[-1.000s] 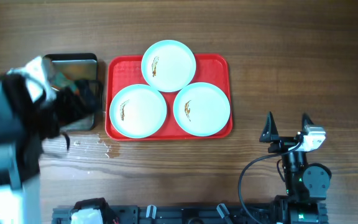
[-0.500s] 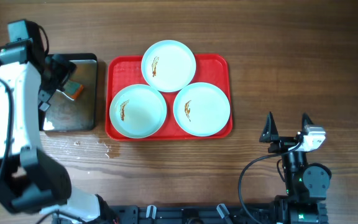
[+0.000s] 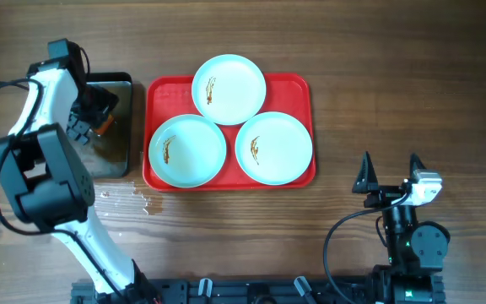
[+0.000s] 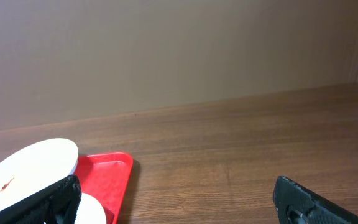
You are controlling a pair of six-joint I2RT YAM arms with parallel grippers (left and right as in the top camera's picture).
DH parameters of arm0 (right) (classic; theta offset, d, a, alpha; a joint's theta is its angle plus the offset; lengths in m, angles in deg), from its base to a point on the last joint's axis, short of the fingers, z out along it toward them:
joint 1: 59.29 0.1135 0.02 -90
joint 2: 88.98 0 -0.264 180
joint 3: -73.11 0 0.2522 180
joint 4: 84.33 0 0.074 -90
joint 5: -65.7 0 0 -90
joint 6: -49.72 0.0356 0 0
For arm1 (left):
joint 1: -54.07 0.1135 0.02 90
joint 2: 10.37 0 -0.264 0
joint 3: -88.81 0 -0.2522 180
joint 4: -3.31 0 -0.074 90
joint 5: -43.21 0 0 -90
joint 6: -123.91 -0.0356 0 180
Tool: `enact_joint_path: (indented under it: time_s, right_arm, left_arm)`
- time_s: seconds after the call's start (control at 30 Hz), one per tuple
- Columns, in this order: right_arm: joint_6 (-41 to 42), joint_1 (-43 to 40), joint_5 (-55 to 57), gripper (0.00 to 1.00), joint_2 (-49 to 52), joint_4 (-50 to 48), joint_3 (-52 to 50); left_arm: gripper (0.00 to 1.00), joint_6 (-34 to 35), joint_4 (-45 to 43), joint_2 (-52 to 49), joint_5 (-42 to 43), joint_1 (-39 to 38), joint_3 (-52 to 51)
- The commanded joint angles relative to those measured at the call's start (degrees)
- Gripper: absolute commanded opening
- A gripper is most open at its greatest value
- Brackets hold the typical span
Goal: Clean dirty plates on tray and stack at the side
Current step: 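Move the left gripper down to the sponge in the black tray, then grasp the orange-green sponge with the left gripper and dip it in water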
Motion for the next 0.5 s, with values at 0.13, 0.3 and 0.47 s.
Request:
enact_joint_path:
  time_s: [0.13,0.3,0.47]
  right_arm:
    - [-0.7,0.09,0.79,1.0,-0.24,-0.2,-0.07]
    - [-0.7,0.09,0.79,1.0,-0.24,-0.2,-0.07]
    - [-0.7,0.09,0.79,1.0,-0.24,-0.2,-0.07]
  left_arm:
    - [0.87,-1.18,-5.57,-4.15,1.38,0.5,0.7]
    - [0.04,-1.16,-3.1,-5.42,4.2,0.5,0.57]
    - [0.83,-1.18,-2.01,-5.49,2.47,0.68,0.57]
